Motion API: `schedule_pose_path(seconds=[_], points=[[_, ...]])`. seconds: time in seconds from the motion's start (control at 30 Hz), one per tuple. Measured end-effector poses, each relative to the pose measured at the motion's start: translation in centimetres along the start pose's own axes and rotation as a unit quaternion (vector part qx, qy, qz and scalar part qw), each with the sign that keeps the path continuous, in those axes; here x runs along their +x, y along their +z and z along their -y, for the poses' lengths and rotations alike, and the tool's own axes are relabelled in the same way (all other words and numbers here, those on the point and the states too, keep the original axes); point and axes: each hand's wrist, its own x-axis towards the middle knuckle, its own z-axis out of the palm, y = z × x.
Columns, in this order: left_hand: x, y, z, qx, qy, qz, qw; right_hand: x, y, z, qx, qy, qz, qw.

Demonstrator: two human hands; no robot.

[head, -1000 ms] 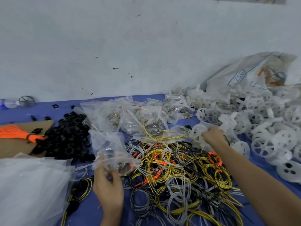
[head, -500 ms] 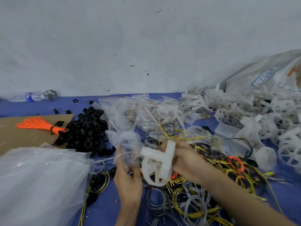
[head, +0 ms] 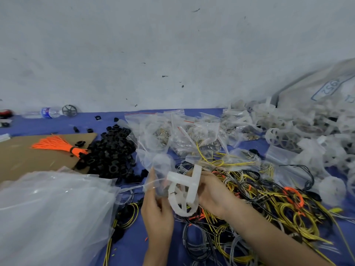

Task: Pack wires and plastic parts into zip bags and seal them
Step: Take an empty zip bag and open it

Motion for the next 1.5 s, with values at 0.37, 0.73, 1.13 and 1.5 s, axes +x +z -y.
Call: schedule_pose_path(seconds=[0.37, 0.73, 1.13, 1.5], points=[[-0.2, 0.1, 0.6, -0.031, -0.032, 0.053, 0.998, 1.1, 1.3, 0.5, -0.112, -0.104, 0.016, 0.988], [0.1, 0.2, -0.2, -0.081, -0.046, 0.044, 0.995, 1.6, -0.2, -0.6, -0.607, -0.359, 0.022, 0.709], [-0.2, 0.4, -0.5, 0.014, 0.029, 0.009, 0.999, 2.7, 2.2, -1.0, -0.776, -0.374, -0.062, 0.503], [-0.3, 0.2, -1.1, 0.114, 0.071, -0.045, 0.99, 3.2, 3.8, -0.3, -0.833, -0.172, 0.026, 0.525]])
